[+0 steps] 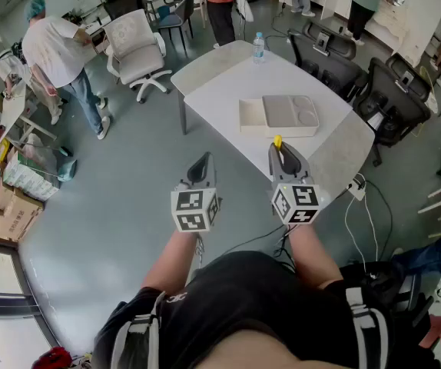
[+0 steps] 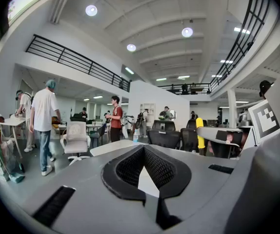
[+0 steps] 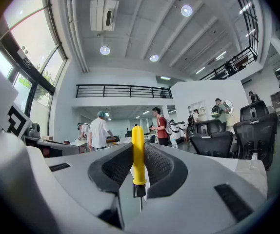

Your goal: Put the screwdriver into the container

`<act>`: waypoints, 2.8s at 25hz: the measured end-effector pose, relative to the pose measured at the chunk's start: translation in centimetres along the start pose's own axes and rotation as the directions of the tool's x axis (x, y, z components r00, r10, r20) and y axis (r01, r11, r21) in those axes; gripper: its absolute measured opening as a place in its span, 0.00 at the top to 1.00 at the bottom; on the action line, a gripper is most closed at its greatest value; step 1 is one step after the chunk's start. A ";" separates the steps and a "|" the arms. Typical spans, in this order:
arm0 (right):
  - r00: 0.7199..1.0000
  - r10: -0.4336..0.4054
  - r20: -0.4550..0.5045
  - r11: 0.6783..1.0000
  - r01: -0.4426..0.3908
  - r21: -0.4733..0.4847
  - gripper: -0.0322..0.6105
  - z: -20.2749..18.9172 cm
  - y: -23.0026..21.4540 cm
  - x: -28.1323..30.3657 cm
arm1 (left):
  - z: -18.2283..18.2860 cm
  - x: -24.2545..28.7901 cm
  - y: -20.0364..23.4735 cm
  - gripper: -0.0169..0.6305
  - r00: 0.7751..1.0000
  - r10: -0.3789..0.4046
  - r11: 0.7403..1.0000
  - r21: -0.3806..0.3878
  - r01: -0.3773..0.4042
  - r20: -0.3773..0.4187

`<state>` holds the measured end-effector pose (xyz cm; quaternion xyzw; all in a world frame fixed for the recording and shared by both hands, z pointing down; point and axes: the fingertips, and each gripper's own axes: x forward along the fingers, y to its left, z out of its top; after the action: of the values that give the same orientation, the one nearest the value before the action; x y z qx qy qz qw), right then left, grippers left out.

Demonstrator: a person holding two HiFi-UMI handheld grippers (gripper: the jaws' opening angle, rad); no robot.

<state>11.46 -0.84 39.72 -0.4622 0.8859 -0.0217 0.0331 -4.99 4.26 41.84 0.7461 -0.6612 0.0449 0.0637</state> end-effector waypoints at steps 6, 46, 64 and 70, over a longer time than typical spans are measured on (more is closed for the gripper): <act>1.000 0.015 -0.010 1.000 -0.015 -0.006 0.84 -0.2 1.3 0.3 | 0.0 -0.3 0.3 0.95 1.000 -0.011 1.000 0.003 0.011 0.004; 0.998 -0.064 0.016 0.998 0.065 -0.026 0.84 -1.8 6.3 3.9 | -2.6 -2.0 9.0 0.95 1.000 -0.023 1.000 -0.005 0.023 -0.005; 0.995 -0.095 -0.029 0.995 0.096 0.013 0.84 -3.3 -4.8 16.5 | 0.4 15.1 9.3 0.95 0.998 -0.041 0.999 0.018 0.042 -0.048; 0.996 -0.073 -0.048 0.996 0.075 0.038 0.84 -3.6 -8.5 21.1 | 1.8 20.9 8.6 0.95 0.997 -0.035 0.999 0.036 0.037 -0.062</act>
<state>6.08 -22.98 43.06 -0.4933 0.8681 -0.0515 0.0210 -11.05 -17.51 43.51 0.7574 -0.6443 0.0787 0.0709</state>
